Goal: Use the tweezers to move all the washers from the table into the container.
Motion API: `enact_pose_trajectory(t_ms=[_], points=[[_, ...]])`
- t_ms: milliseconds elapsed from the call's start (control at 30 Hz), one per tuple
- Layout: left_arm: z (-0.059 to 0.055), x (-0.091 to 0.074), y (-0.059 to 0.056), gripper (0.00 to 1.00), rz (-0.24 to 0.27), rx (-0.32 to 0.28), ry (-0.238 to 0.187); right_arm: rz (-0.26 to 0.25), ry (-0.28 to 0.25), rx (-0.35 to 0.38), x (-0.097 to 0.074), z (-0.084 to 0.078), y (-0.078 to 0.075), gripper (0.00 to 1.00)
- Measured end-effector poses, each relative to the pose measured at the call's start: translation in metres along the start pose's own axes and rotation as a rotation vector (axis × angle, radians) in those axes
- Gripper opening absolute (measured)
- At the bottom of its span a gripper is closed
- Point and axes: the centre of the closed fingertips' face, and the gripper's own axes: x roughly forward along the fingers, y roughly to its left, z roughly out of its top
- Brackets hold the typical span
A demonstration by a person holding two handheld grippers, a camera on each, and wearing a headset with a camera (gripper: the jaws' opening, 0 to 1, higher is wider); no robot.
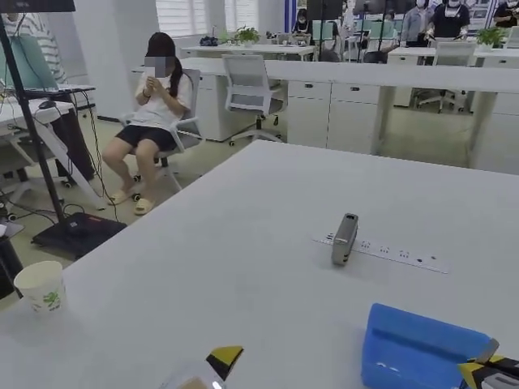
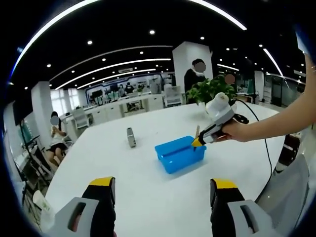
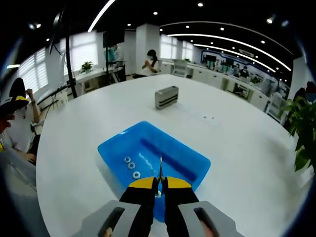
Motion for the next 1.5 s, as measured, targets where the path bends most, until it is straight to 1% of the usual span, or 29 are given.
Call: enact_pose_trajectory(t_ms=[133,200,300,433,567,633,700,733,833,867,1000,1067,1100,1133,1167,1233,1367,1433,1467,1500], points=[[0.017,-0.005,0.003,0.73,-0.011,0.0,-0.032,-0.001,0.021,0.001,0.006,-0.005,-0.001,0.03],[0.022,-0.007,0.004,0.72,-0.011,0.0,-0.041,0.002,0.032,0.001,0.008,-0.007,-0.001,0.03],[0.03,-0.009,0.008,0.75,-0.012,-0.006,-0.05,-0.001,0.038,0.002,0.009,-0.009,-0.001,0.03],[0.034,-0.012,0.01,0.88,-0.041,-0.019,-0.031,-0.006,0.035,0.002,0.01,-0.008,-0.002,0.03],[0.042,-0.014,0.013,0.91,-0.042,0.001,-0.031,-0.013,0.037,0.016,0.009,-0.007,-0.002,0.03],[0.048,-0.014,0.014,0.92,-0.053,-0.001,-0.033,-0.019,0.039,0.016,0.009,-0.007,-0.002,0.04],[0.054,-0.012,0.011,0.93,-0.079,-0.013,-0.034,-0.035,0.031,0.0,0.005,-0.004,-0.003,0.03],[0.059,-0.011,0.01,0.93,-0.091,-0.011,-0.044,-0.043,0.023,-0.002,0.002,-0.002,-0.004,0.03],[0.068,-0.007,0.007,0.97,-0.116,0.002,-0.052,-0.061,-0.012,-0.017,-0.009,0.009,-0.006,0.03],[0.072,-0.005,0.007,0.97,-0.128,0.012,-0.054,-0.06,-0.018,-0.019,-0.011,0.011,-0.007,0.04],[0.082,0.001,0.002,0.98,-0.182,0.052,-0.043,-0.064,-0.046,-0.025,-0.025,0.019,-0.009,0.04],[0.087,0.004,0.0,0.98,-0.201,0.055,-0.049,-0.058,-0.067,-0.017,-0.032,0.023,-0.008,0.04],[0.091,0.005,-0.002,0.98,-0.214,0.051,-0.06,-0.056,-0.074,-0.015,-0.035,0.024,-0.007,0.04],[0.092,0.006,-0.002,0.98,-0.218,0.048,-0.064,-0.05,-0.078,-0.016,-0.036,0.025,-0.006,0.04],[0.095,0.006,-0.004,0.98,-0.232,0.03,-0.08,-0.05,-0.077,-0.018,-0.036,0.025,-0.005,0.04],[0.095,0.005,-0.006,0.97,-0.246,0.011,-0.076,-0.049,-0.073,-0.023,-0.034,0.024,-0.005,0.04],[0.095,0.003,-0.007,0.97,-0.24,0.006,-0.081,-0.037,-0.077,0.006,-0.033,0.025,-0.005,0.04],[0.093,0.002,-0.006,0.97,-0.241,0.004,-0.075,-0.032,-0.084,0.023,-0.035,0.027,-0.004,0.03],[0.091,0.002,-0.006,0.96,-0.246,0.011,-0.065,-0.016,-0.095,0.036,-0.037,0.03,-0.001,0.03],[0.09,0.001,-0.007,0.93,-0.256,0.021,-0.057,0.052,-0.133,0.067,-0.044,0.039,0.011,0.03]])
